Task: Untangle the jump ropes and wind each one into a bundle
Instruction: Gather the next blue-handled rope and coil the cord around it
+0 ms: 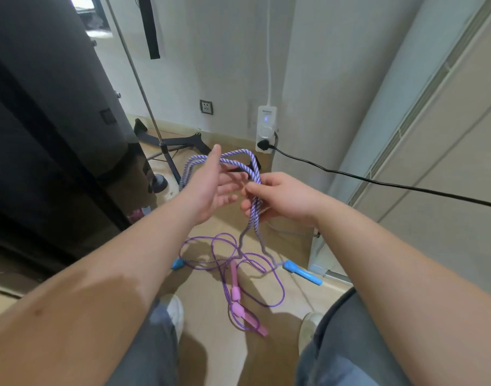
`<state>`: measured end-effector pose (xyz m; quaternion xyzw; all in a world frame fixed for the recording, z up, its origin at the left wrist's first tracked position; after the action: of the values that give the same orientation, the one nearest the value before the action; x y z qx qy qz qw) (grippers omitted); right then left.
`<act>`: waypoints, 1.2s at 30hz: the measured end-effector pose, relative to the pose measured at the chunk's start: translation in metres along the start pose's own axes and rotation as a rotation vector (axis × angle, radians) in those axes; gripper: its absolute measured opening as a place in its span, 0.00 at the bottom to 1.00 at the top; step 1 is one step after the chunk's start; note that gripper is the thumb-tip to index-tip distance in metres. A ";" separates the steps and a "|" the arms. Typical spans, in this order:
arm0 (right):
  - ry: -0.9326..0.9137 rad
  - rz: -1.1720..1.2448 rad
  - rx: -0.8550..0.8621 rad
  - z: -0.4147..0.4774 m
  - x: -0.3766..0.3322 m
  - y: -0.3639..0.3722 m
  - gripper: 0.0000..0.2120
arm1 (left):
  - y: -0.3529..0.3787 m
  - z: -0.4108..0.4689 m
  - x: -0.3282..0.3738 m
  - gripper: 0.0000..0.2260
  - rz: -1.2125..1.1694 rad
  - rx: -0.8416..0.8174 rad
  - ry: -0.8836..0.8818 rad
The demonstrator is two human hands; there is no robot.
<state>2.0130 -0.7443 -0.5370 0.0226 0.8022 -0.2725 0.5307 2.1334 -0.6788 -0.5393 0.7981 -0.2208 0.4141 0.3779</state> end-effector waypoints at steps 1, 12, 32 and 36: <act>-0.038 0.082 0.077 0.000 -0.006 -0.008 0.09 | 0.003 -0.001 -0.012 0.29 0.133 -0.064 -0.044; 0.092 0.254 0.294 -0.010 0.000 -0.035 0.17 | 0.031 -0.030 -0.064 0.14 0.476 -0.251 -0.057; -0.061 0.350 0.287 -0.033 -0.001 -0.039 0.10 | 0.025 -0.034 -0.057 0.28 0.425 -0.399 -0.259; -0.030 0.359 0.413 -0.035 0.004 -0.052 0.10 | 0.028 -0.037 -0.072 0.10 0.682 -0.421 -0.152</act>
<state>1.9647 -0.7733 -0.5089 0.2684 0.7049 -0.3322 0.5664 2.0564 -0.6640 -0.5738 0.6126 -0.5802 0.4012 0.3566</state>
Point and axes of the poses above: each hand's wrist, its own z-axis towards the middle knuckle, its own y-axis out of the palm, x = y × z, the point moved 6 cm from there along z, towards the middle knuckle, and after that the axes turned 15 degrees about -z, right-handed, at the moved point
